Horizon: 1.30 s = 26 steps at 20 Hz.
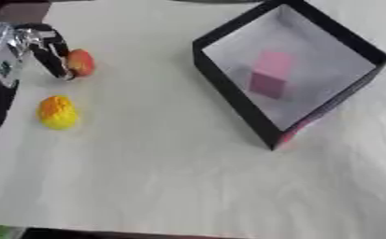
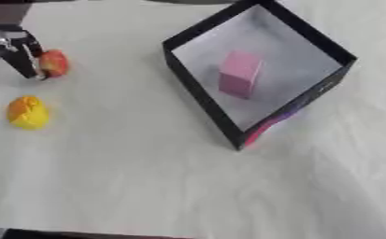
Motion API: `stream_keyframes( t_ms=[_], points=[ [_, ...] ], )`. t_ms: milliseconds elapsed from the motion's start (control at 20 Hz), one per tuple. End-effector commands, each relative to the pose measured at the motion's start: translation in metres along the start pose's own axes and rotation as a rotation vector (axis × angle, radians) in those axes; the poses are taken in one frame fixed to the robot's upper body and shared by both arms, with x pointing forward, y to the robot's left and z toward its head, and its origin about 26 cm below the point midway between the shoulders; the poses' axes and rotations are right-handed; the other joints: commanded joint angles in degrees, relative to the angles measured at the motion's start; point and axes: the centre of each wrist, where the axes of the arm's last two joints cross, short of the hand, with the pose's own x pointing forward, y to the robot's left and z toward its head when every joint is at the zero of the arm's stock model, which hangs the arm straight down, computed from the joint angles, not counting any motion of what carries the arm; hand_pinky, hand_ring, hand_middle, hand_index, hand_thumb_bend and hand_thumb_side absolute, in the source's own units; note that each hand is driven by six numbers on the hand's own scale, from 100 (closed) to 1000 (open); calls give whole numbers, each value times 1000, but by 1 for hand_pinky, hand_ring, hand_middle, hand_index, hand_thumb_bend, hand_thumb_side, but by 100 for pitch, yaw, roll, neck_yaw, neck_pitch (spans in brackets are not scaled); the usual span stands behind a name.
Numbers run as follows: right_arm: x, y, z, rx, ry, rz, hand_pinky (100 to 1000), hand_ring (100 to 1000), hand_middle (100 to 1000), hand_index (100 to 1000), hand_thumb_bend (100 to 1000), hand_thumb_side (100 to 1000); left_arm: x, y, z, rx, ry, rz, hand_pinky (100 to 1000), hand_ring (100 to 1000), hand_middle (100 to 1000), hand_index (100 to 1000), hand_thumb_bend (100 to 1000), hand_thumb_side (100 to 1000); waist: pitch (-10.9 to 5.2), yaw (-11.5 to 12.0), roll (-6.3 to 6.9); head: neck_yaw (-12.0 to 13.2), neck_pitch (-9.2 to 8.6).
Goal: Pick up objects on the table and place them in the box.
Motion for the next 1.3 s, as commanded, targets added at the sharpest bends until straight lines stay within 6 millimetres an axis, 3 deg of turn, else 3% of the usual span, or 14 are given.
stream_keyframes(
  t_ms=[50,200,450,700,850,1000,1150,1300],
  points=[
    [6,-2,-3,5,-25,6,880,859,820,923,218,385,0,21,14,70,-49,15,759,738,666,577,221,100,-141,8,-62,-45,22],
    [6,-3,-3,3,-25,11,881,859,820,923,217,384,15,47,38,178,-151,11,754,728,659,568,220,100,-160,26,-55,-158,81],
    [5,-5,-3,2,-24,17,882,859,820,923,216,382,62,85,96,384,-355,-59,748,716,652,556,239,100,-212,61,-30,-272,92],
    [6,-7,-4,-9,-29,17,882,859,820,923,221,372,118,99,154,531,-555,-178,749,716,646,552,286,100,-274,53,3,-365,23],
    [10,-9,-7,-24,-46,9,881,858,819,922,229,358,158,94,181,581,-669,-277,754,722,647,555,315,100,-316,26,25,-374,-33],
    [17,-10,-11,-33,-75,-6,880,857,818,920,230,345,196,79,193,604,-758,-374,759,731,646,555,365,100,-353,-27,37,-325,-53],
    [25,-11,-14,-39,-108,-19,880,856,818,919,233,334,231,56,187,583,-807,-496,760,735,646,557,380,100,-365,-87,46,-254,-84],
    [32,-12,-17,-51,-137,-37,880,856,817,918,234,327,257,27,161,498,-841,-553,755,729,645,557,349,100,-353,-150,48,-151,-104]
  ],
)
